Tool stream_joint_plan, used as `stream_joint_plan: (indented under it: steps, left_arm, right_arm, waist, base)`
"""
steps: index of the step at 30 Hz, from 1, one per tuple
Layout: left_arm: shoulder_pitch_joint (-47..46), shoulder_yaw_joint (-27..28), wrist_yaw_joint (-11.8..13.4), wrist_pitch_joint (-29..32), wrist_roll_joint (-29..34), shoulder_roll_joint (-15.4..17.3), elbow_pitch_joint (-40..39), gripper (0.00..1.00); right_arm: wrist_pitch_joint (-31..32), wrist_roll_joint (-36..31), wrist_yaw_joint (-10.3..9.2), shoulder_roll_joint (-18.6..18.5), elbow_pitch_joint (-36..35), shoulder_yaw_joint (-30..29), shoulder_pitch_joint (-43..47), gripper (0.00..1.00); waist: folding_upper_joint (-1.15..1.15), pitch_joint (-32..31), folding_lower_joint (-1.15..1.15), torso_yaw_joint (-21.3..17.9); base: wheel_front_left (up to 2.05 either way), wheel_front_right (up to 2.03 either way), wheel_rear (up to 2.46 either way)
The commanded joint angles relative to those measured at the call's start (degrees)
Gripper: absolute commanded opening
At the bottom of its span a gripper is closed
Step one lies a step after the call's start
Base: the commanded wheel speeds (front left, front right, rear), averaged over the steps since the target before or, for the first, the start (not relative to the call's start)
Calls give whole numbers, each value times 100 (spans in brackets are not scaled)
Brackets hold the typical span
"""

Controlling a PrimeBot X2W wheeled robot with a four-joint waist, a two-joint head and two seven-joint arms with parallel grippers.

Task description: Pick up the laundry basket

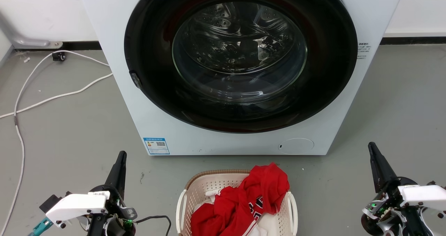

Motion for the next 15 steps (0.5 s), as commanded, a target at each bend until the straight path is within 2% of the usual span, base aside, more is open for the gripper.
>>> stream_joint_plan:
  steps: [1,15]
  left_arm:
    - [-59,17,-11,26,9,-8,7,0]
    - [-60,31,-11,42,25,-17,7,0]
  right_arm:
    - [21,-9,0,23,5,-10,-69,0]
    - [23,-18,0,29,6,-20,-70,0]
  waist:
    - [0,0,0,0]
    - [0,0,0,0]
  base:
    - [0,0,0]
    - [0,0,0]
